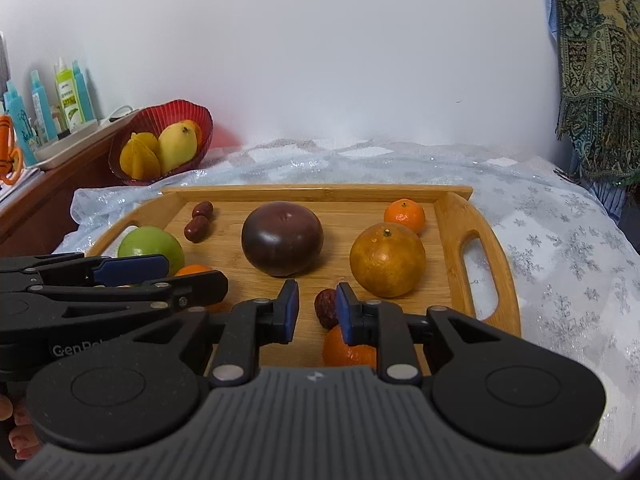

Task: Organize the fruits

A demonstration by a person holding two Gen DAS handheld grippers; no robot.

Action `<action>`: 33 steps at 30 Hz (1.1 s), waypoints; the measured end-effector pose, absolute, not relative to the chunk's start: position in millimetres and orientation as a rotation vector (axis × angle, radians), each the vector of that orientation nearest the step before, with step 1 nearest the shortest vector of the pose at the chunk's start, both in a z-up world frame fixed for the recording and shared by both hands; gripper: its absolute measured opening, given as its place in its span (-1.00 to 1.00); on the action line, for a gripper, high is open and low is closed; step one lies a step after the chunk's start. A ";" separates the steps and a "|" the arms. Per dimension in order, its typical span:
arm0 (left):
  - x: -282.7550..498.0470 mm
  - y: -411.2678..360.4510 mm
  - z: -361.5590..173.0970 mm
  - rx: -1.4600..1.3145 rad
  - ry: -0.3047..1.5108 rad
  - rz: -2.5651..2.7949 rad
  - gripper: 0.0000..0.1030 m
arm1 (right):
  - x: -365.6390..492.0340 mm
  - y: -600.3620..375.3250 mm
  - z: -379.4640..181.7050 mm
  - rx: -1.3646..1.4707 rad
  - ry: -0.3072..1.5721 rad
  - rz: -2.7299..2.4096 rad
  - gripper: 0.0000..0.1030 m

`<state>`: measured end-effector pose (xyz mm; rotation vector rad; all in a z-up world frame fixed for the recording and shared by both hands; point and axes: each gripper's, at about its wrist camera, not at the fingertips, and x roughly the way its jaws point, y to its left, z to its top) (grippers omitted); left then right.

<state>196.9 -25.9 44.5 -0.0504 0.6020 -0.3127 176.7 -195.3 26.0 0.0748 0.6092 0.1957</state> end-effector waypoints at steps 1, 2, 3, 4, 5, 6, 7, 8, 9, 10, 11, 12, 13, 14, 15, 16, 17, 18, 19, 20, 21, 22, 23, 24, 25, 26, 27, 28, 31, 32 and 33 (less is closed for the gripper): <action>195.5 -25.0 45.2 -0.052 0.600 -0.313 0.17 | 175.1 -195.6 26.6 0.077 0.606 0.195 -0.15; 194.0 -24.4 46.1 -0.054 0.597 -0.314 0.18 | 173.2 -196.1 27.1 0.079 0.601 0.194 -0.12; 192.6 -23.7 46.9 -0.054 0.595 -0.314 0.22 | 171.0 -196.3 27.8 0.080 0.596 0.193 -0.12; 191.0 -22.9 47.7 -0.053 0.592 -0.313 0.25 | 168.8 -196.6 28.3 0.081 0.591 0.192 -0.12; 189.3 -22.1 48.5 -0.051 0.589 -0.311 0.27 | 167.0 -196.8 28.8 0.083 0.586 0.192 -0.12; 187.5 -21.5 49.4 -0.049 0.586 -0.310 0.30 | 164.9 -197.1 29.3 0.083 0.581 0.192 -0.12; 185.6 -20.7 50.4 -0.047 0.583 -0.308 0.32 | 162.9 -197.0 29.8 0.081 0.576 0.190 -0.10; 184.0 -19.6 51.3 -0.047 0.582 -0.307 0.33 | 161.0 -196.9 30.0 0.078 0.572 0.187 -0.09; 182.0 -18.4 52.3 -0.048 0.582 -0.306 0.36 | 159.0 -196.6 30.3 0.075 0.567 0.184 -0.09; 180.2 -17.1 53.1 -0.050 0.581 -0.303 0.37 | 157.2 -196.2 30.6 0.072 0.562 0.180 -0.06; 178.3 -15.9 53.7 -0.053 0.581 -0.300 0.37 | 155.1 -196.2 30.9 0.072 0.557 0.175 -0.04; 176.2 -14.8 54.3 -0.055 0.580 -0.297 0.38 | 153.3 -196.7 31.1 0.074 0.553 0.170 -0.04; 174.0 -13.4 54.6 -0.057 0.580 -0.293 0.39 | 152.0 -196.9 31.4 0.078 0.548 0.164 -0.04; 171.8 -12.3 54.8 -0.058 0.579 -0.290 0.39 | 150.2 -197.2 31.6 0.081 0.544 0.156 -0.02; 169.5 -11.2 54.9 -0.059 0.579 -0.289 0.40 | 148.2 -197.7 31.7 0.083 0.540 0.150 -0.01; 167.1 -10.3 54.9 -0.059 0.580 -0.288 0.41 | 145.9 -198.0 31.7 0.084 0.536 0.146 0.02; 164.7 -9.3 55.1 -0.059 0.580 -0.286 0.42 | 143.8 -198.4 31.7 0.086 0.532 0.142 0.04; 162.0 -8.4 55.3 -0.060 0.581 -0.286 0.44 | 141.4 -198.7 31.7 0.086 0.527 0.137 0.05; 159.9 -7.4 55.5 -0.061 0.582 -0.286 0.47 | 139.0 -198.9 31.7 0.085 0.524 0.133 0.07; 158.0 -6.6 55.9 -0.059 0.586 -0.288 0.48 | 136.9 -199.2 31.6 0.083 0.522 0.133 0.08; 156.2 -6.1 56.6 -0.054 0.590 -0.289 0.49 | 134.7 -199.1 31.8 0.078 0.519 0.130 0.10; 154.1 -6.0 57.6 -0.048 0.593 -0.288 0.50 | 132.7 -198.8 31.9 0.073 0.515 0.125 0.14; 151.8 -5.9 58.7 -0.040 0.592 -0.288 0.50 | 129.9 -199.4 31.7 0.070 0.510 0.121 0.17; 149.3 -5.8 60.0 -0.032 0.586 -0.288 0.51 | 127.5 -199.9 31.6 0.072 0.506 0.117 0.17; 146.6 -6.3 61.2 -0.026 0.579 -0.287 0.53 | 125.3 -200.6 31.3 0.077 0.503 0.112 0.18; 143.7 -6.0 62.3 -0.021 0.572 -0.286 0.54 | 122.7 -201.8 30.6 0.082 0.501 0.106 0.19; 141.5 -5.8 63.2 -0.020 0.567 -0.286 0.56 | 120.4 -202.2 29.7 0.082 0.499 0.099 0.20; 139.6 -5.4 63.6 -0.021 0.564 -0.286 0.57 | 117.8 -202.5 28.8 0.080 0.497 0.089 0.22; 134.5 -3.7 63.4 -0.036 0.572 -0.288 0.58 | 111.4 -204.3 26.1 0.086 0.497 0.076 0.27; 132.6 -3.0 63.0 -0.040 0.576 -0.288 0.59 | 109.3 -205.7 25.5 0.092 0.498 0.073 0.28; 129.9 -2.7 62.3 -0.041 0.578 -0.290 0.59 | 107.3 -206.5 24.8 0.098 0.498 0.070 0.29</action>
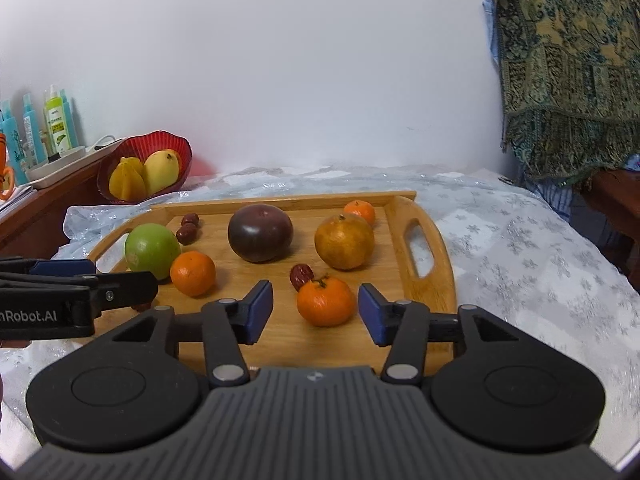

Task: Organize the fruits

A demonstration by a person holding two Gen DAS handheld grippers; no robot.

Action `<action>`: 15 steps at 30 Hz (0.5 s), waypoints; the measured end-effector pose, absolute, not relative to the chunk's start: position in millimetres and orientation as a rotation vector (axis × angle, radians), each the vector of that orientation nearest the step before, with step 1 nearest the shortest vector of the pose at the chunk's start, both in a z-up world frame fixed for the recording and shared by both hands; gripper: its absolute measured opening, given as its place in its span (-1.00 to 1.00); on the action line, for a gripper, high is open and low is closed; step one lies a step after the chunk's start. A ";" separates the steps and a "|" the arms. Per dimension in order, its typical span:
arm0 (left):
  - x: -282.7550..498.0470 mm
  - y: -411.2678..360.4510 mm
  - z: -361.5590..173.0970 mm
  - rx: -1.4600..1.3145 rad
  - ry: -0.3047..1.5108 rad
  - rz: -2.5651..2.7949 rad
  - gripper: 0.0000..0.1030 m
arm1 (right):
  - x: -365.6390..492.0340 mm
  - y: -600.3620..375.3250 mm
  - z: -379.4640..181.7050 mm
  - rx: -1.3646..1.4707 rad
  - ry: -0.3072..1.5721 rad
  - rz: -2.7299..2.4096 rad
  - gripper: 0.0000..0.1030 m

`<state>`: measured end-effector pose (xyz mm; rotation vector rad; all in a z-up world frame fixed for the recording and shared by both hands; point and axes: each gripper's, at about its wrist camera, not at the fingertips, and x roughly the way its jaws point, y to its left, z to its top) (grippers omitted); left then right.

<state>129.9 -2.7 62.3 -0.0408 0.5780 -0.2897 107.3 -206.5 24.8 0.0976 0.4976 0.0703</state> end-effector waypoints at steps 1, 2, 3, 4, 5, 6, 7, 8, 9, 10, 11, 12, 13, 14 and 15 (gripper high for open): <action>127.7 -2.3 62.0 -0.039 0.578 -0.292 0.59 | 105.1 -207.3 24.3 0.102 0.495 0.067 0.30; 124.8 -2.1 61.3 -0.037 0.578 -0.292 0.60 | 102.2 -207.9 23.9 0.104 0.491 0.062 0.31; 122.0 -2.1 60.5 -0.034 0.577 -0.293 0.60 | 99.5 -207.9 23.4 0.105 0.486 0.058 0.32; 119.3 -1.9 59.5 -0.032 0.577 -0.294 0.61 | 96.7 -207.9 23.1 0.104 0.481 0.056 0.34; 116.6 -1.8 58.5 -0.031 0.578 -0.296 0.61 | 94.1 -208.2 22.8 0.103 0.477 0.055 0.36; 114.4 -1.4 57.5 -0.032 0.580 -0.296 0.61 | 91.7 -208.1 22.5 0.102 0.475 0.054 0.37; 112.1 -1.0 56.5 -0.034 0.582 -0.296 0.62 | 90.1 -207.7 22.1 0.102 0.474 0.052 0.37; 110.1 -0.5 55.2 -0.037 0.586 -0.297 0.62 | 88.1 -207.6 21.3 0.102 0.473 0.051 0.39; 108.4 0.0 54.2 -0.041 0.589 -0.296 0.63 | 86.5 -207.4 20.6 0.103 0.474 0.050 0.39; 106.8 0.5 53.2 -0.044 0.594 -0.296 0.63 | 84.7 -207.4 19.8 0.103 0.474 0.048 0.39; 105.4 0.7 52.0 -0.045 0.598 -0.295 0.63 | 82.9 -207.1 18.9 0.102 0.474 0.045 0.39; 103.6 0.9 51.0 -0.045 0.601 -0.293 0.63 | 81.0 -206.7 17.9 0.099 0.473 0.040 0.40; 102.4 1.3 49.8 -0.043 0.603 -0.291 0.63 | 79.1 -205.9 16.9 0.095 0.471 0.036 0.40; 100.6 1.3 49.1 -0.040 0.603 -0.288 0.63 | 77.2 -205.0 16.1 0.090 0.470 0.033 0.40; 98.7 1.2 48.5 -0.034 0.601 -0.285 0.63 | 75.3 -204.2 15.3 0.086 0.467 0.030 0.40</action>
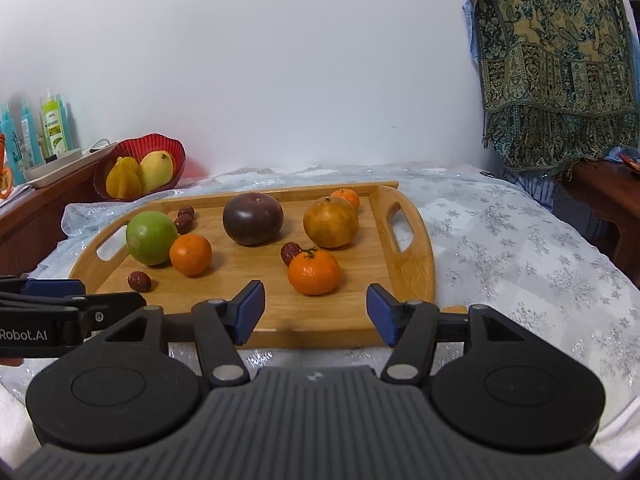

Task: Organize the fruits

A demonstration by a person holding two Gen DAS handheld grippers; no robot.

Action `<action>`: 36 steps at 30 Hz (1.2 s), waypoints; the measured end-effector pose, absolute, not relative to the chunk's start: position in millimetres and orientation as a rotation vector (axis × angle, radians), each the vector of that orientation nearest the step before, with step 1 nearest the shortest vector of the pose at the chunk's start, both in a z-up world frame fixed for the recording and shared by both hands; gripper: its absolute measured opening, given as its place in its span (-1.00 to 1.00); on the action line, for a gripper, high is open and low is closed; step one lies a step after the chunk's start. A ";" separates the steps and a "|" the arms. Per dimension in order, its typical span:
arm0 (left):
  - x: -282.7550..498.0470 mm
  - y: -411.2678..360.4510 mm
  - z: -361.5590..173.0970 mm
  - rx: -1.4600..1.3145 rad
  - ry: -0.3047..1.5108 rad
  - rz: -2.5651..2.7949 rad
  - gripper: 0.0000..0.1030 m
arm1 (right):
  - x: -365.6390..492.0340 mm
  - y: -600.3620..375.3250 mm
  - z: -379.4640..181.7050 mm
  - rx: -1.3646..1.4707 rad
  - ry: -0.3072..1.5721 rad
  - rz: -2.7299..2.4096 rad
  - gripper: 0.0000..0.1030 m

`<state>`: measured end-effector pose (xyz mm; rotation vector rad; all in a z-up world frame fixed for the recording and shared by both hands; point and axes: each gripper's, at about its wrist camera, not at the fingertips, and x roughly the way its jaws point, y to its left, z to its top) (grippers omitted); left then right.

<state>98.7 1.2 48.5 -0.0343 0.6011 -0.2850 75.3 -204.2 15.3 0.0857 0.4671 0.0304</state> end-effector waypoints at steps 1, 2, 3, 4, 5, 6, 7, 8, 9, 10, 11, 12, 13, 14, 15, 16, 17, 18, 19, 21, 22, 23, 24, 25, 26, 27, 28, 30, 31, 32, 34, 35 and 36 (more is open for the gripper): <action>97.1 1.1 47.8 -0.029 0.599 -0.281 0.64 | 73.6 -203.4 14.4 0.082 0.465 0.029 0.41; 95.1 0.8 47.3 -0.023 0.596 -0.277 0.64 | 71.8 -202.2 13.4 0.078 0.465 0.030 0.44; 93.1 0.4 46.8 -0.018 0.595 -0.273 0.64 | 69.9 -201.2 12.3 0.075 0.464 0.029 0.44; 91.2 0.2 46.0 -0.015 0.594 -0.271 0.65 | 68.1 -200.4 11.3 0.072 0.464 0.029 0.44; 89.8 0.5 45.4 -0.015 0.595 -0.270 0.65 | 66.3 -199.3 10.1 0.068 0.464 0.028 0.44; 88.4 1.0 44.4 -0.019 0.597 -0.270 0.66 | 64.5 -198.8 9.0 0.065 0.466 0.027 0.45; 87.3 1.8 43.4 -0.023 0.602 -0.271 0.66 | 62.8 -198.3 7.7 0.063 0.467 0.025 0.45; 86.0 2.8 42.3 -0.028 0.606 -0.272 0.66 | 61.5 -198.2 6.5 0.062 0.470 0.023 0.46; 84.6 3.6 41.1 -0.031 0.610 -0.271 0.66 | 60.6 -198.1 5.6 0.064 0.474 0.022 0.46; 83.3 4.2 40.0 -0.032 0.613 -0.268 0.67 | 58.7 -198.5 4.4 0.067 0.476 0.022 0.46; 81.8 4.6 38.8 -0.032 0.614 -0.263 0.67 | 57.2 -198.7 3.2 0.071 0.479 0.021 0.46; 80.5 4.8 37.5 -0.034 0.617 -0.257 0.67 | 56.5 -198.7 2.4 0.072 0.483 0.021 0.47; 79.8 5.7 36.0 -0.037 0.620 -0.251 0.68 | 55.8 -198.4 1.5 0.073 0.485 0.020 0.48; 79.1 6.3 34.5 -0.042 0.625 -0.246 0.68 | 55.1 -198.0 0.5 0.072 0.487 0.018 0.48; 78.1 7.1 32.6 -0.049 0.632 -0.243 0.68 | 54.5 -197.3 -0.5 0.069 0.490 0.017 0.49; 77.9 7.9 30.9 -0.055 0.639 -0.241 0.68 | 53.7 -196.7 -1.5 0.065 0.491 0.017 0.49; 77.7 8.6 29.3 -0.061 0.645 -0.238 0.68 | 52.9 -195.9 -2.3 0.061 0.492 0.017 0.50; 77.1 10.0 28.0 -0.067 0.650 -0.233 0.68 | 52.4 -195.0 -3.1 0.056 0.493 0.017 0.51; 76.4 10.8 26.5 -0.070 0.653 -0.227 0.68 | 51.5 -194.3 -3.7 0.053 0.493 0.017 0.52; 75.9 11.5 24.2 -0.073 0.658 -0.215 0.69 | 49.9 -193.2 -5.2 0.048 0.495 0.017 0.53; 75.9 11.7 22.9 -0.074 0.660 -0.209 0.69 | 49.3 -192.7 -5.9 0.046 0.496 0.016 0.55; 75.8 12.1 21.9 -0.076 0.663 -0.204 0.70 | 48.6 -192.1 -6.6 0.044 0.497 0.014 0.56; 76.0 12.3 20.8 -0.076 0.666 -0.199 0.71 | 48.0 -191.7 -7.2 0.041 0.498 0.013 0.57; 76.2 12.5 19.8 -0.075 0.669 -0.193 0.71 | 47.7 -191.4 -7.6 0.038 0.499 0.012 0.59; 76.2 12.8 18.8 -0.075 0.672 -0.186 0.72 | 47.5 -191.0 -8.2 0.036 0.500 0.011 0.62; 76.3 13.1 17.8 -0.074 0.675 -0.181 0.72 | 47.4 -190.9 -8.7 0.036 0.502 0.012 0.63; 76.4 13.0 16.7 -0.072 0.678 -0.174 0.73 | 47.4 -190.6 -9.2 0.036 0.504 0.013 0.65; 77.0 12.6 14.5 -0.069 0.679 -0.158 0.73 | 47.5 -189.8 -10.5 0.036 0.507 0.011 0.68; 77.9 12.3 13.4 -0.069 0.680 -0.150 0.73 | 47.8 -189.1 -11.2 0.034 0.508 0.008 0.71; 79.1 12.6 12.1 -0.070 0.683 -0.144 0.73 | 48.3 -188.3 -12.3 0.029 0.508 0.004 0.73; 81.1 13.2 9.8 -0.075 0.688 -0.132 0.74 | 50.5 -186.8 -13.8 0.018 0.512 -0.008 0.73; 82.1 13.6 8.7 -0.076 0.691 -0.126 0.74 | 51.7 -186.9 -14.5 0.018 0.515 -0.013 0.74; 82.8 13.7 7.9 -0.075 0.693 -0.120 0.75 | 52.8 -187.2 -15.2 0.022 0.520 -0.017 0.75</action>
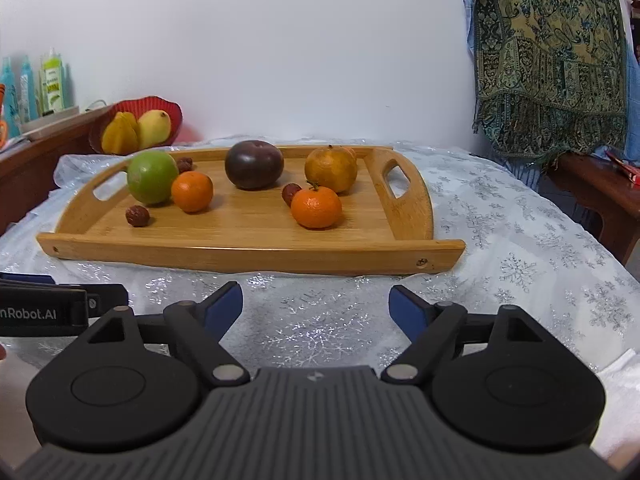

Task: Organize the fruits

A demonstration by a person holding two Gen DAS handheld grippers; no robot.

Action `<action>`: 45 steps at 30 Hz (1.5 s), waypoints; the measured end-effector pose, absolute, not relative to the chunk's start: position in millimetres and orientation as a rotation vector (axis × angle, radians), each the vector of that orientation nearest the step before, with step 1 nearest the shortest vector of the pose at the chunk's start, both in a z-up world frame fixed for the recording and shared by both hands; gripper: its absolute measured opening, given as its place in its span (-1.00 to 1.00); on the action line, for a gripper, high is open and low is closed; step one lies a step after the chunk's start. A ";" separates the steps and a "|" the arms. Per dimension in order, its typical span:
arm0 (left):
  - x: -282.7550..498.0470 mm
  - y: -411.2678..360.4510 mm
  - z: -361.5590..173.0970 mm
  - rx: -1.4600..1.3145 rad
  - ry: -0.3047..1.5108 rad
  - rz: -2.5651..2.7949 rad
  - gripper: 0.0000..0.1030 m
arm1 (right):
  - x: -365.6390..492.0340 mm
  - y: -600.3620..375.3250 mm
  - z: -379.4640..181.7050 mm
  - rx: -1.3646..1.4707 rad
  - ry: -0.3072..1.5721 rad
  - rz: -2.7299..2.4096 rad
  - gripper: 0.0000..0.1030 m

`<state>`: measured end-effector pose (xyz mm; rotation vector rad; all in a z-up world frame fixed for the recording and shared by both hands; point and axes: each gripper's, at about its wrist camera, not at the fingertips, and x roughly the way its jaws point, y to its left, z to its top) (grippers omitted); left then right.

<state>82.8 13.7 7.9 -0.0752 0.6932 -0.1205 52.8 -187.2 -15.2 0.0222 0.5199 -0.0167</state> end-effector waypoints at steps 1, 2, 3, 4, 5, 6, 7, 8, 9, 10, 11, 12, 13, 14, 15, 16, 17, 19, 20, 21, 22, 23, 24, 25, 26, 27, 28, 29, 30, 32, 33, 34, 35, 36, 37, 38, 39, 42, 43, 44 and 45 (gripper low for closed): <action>83.4 13.8 7.0 -0.073 0.693 -0.114 0.75 | 53.7 -188.1 -16.0 0.028 0.525 -0.020 0.75; 83.9 13.5 6.4 -0.071 0.693 -0.108 0.76 | 55.0 -189.0 -16.8 0.035 0.531 -0.025 0.76; 84.2 12.9 5.9 -0.068 0.692 -0.105 0.78 | 56.0 -190.0 -17.7 0.041 0.537 -0.030 0.76; 84.5 12.5 5.6 -0.066 0.692 -0.103 0.78 | 57.2 -190.8 -18.8 0.047 0.544 -0.036 0.76; 84.9 12.3 5.3 -0.065 0.693 -0.102 0.79 | 58.2 -191.6 -20.0 0.053 0.550 -0.041 0.77; 85.5 12.1 4.9 -0.065 0.694 -0.103 0.81 | 59.4 -192.4 -21.2 0.059 0.557 -0.044 0.77; 85.8 12.1 4.4 -0.065 0.696 -0.103 0.83 | 60.4 -193.0 -22.4 0.062 0.563 -0.047 0.78; 86.2 11.9 4.0 -0.065 0.697 -0.103 0.83 | 61.4 -193.3 -23.3 0.063 0.568 -0.049 0.79; 86.5 11.6 3.7 -0.063 0.697 -0.103 0.85 | 61.8 -193.1 -24.0 0.061 0.570 -0.049 0.81; 86.9 11.2 3.4 -0.062 0.698 -0.102 0.86 | 62.0 -192.3 -24.4 0.057 0.571 -0.047 0.84; 87.1 11.4 3.1 -0.062 0.698 -0.101 0.86 | 62.3 -191.5 -24.9 0.052 0.572 -0.044 0.86; 87.5 11.3 3.0 -0.063 0.699 -0.100 0.88 | 62.7 -190.6 -25.4 0.046 0.575 -0.040 0.88; 87.6 11.3 2.8 -0.065 0.700 -0.100 0.89 | 63.3 -189.9 -25.9 0.040 0.578 -0.037 0.91; 88.2 11.5 2.8 -0.069 0.702 -0.100 0.90 | 63.6 -189.1 -26.4 0.035 0.581 -0.035 0.93; 88.6 12.0 2.6 -0.073 0.703 -0.100 0.91 | 63.9 -188.4 -26.9 0.031 0.583 -0.033 0.93; 89.1 12.5 2.5 -0.079 0.705 -0.099 0.93 | 64.6 -188.1 -27.1 0.029 0.584 -0.031 0.95; 89.6 13.5 2.4 -0.086 0.707 -0.099 0.94 | 65.1 -187.8 -27.4 0.027 0.587 -0.029 0.96; 90.6 15.3 2.3 -0.098 0.708 -0.096 0.96 | 66.4 -187.5 -27.8 0.025 0.591 -0.027 0.98; 91.1 15.7 2.2 -0.101 0.708 -0.095 0.97 | 66.7 -187.1 -28.1 0.023 0.593 -0.026 0.99; 91.2 16.3 2.1 -0.102 0.709 -0.093 0.98 | 67.1 -186.8 -28.4 0.020 0.594 -0.024 0.99; 91.5 16.2 1.9 -0.102 0.709 -0.093 0.99 | 67.4 -186.3 -28.8 0.017 0.596 -0.024 1.00; 91.6 16.0 1.8 -0.100 0.709 -0.093 0.99 | 67.5 -186.1 -29.1 0.014 0.597 -0.025 1.00; 91.6 15.5 1.6 -0.096 0.709 -0.091 0.99 | 67.7 -185.9 -29.3 0.012 0.598 -0.025 1.00; 91.6 14.8 1.4 -0.091 0.709 -0.088 0.99 | 67.9 -185.8 -29.5 0.012 0.599 -0.025 1.00; 91.5 14.0 1.1 -0.085 0.709 -0.086 0.99 | 68.1 -185.8 -29.6 0.011 0.600 -0.025 1.00; 91.7 13.2 0.8 -0.080 0.709 -0.085 0.99 | 68.2 -185.7 -29.6 0.011 0.600 -0.025 1.00; 91.6 12.6 0.5 -0.076 0.709 -0.083 0.99 | 68.3 -185.6 -29.7 0.011 0.600 -0.025 1.00; 91.7 12.4 0.3 -0.074 0.709 -0.082 0.99 | 68.3 -185.5 -29.7 0.011 0.600 -0.025 1.00; 91.8 12.3 0.1 -0.073 0.709 -0.081 0.99 | 68.4 -185.5 -29.7 0.010 0.600 -0.025 1.00; 92.1 12.1 -0.3 -0.073 0.708 -0.079 0.99 | 68.3 -185.4 -29.9 0.010 0.600 -0.025 1.00; 92.4 12.0 -0.5 -0.074 0.708 -0.078 0.99 | 68.4 -185.5 -29.9 0.010 0.600 -0.025 1.00; 92.6 11.9 -0.6 -0.074 0.707 -0.076 0.99 | 68.4 -185.5 -29.9 0.010 0.600 -0.025 1.00; 92.5 11.9 -0.8 -0.074 0.707 -0.075 0.99 | 68.4 -185.4 -29.9 0.010 0.600 -0.025 1.00; 92.7 11.6 -0.8 -0.074 0.706 -0.074 0.99 | 68.4 -185.4 -30.0 0.010 0.600 -0.025 1.00; 92.8 11.9 -1.0 -0.076 0.705 -0.073 0.99 | 68.4 -185.4 -30.0 0.010 0.600 -0.025 1.00; 92.9 12.1 -1.1 -0.079 0.705 -0.071 0.99 | 68.4 -185.5 -30.0 0.010 0.600 -0.025 1.00; 93.0 12.4 -1.2 -0.081 0.705 -0.070 1.00 | 68.5 -185.5 -30.0 0.010 0.600 -0.025 1.00; 93.7 12.9 -1.1 -0.087 0.705 -0.068 1.00 | 68.5 -185.4 -30.1 0.010 0.600 -0.025 1.00; 93.8 13.2 -1.2 -0.088 0.707 -0.067 1.00 | 68.5 -185.4 -30.0 0.010 0.600 -0.025 1.00; 93.7 13.1 -1.3 -0.086 0.707 -0.067 1.00 | 68.5 -185.4 -30.0 0.009 0.600 -0.025 1.00; 93.9 12.9 -1.4 -0.084 0.708 -0.066 1.00 | 68.6 -185.4 -30.0 0.009 0.600 -0.025 1.00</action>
